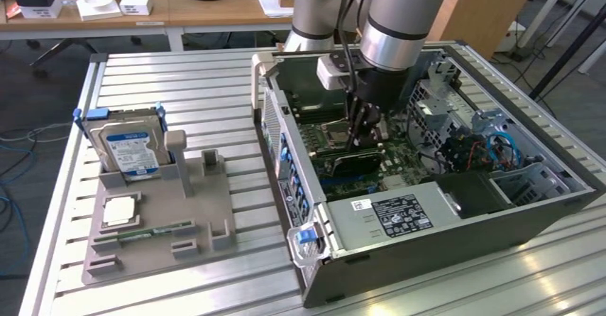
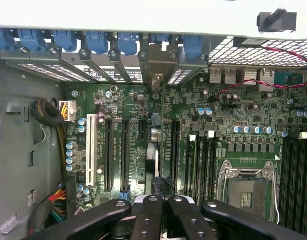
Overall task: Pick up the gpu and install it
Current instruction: 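Press down on the gpu until it lock into place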
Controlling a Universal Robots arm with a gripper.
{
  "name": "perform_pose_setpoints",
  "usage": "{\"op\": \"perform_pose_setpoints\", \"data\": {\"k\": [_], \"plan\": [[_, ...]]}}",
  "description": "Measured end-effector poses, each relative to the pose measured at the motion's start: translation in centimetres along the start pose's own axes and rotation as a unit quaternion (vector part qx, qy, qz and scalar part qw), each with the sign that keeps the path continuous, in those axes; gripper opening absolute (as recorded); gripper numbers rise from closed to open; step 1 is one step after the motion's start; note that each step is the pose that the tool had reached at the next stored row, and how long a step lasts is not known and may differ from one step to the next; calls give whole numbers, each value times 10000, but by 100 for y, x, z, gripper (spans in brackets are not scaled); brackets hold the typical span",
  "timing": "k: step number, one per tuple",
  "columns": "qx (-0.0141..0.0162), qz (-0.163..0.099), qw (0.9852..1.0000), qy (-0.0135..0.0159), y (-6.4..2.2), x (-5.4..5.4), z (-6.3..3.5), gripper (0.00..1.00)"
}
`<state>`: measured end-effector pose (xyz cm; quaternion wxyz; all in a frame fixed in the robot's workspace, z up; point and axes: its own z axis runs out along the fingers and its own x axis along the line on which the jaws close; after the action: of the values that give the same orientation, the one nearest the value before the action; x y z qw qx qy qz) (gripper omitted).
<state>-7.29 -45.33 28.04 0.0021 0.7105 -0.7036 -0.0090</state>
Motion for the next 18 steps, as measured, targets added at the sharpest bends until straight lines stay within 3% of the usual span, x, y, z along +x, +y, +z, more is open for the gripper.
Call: {"op": "perform_pose_setpoints", "data": {"k": [18], "plan": [[1,1,10000,-2,4,-4,57,10]]}}
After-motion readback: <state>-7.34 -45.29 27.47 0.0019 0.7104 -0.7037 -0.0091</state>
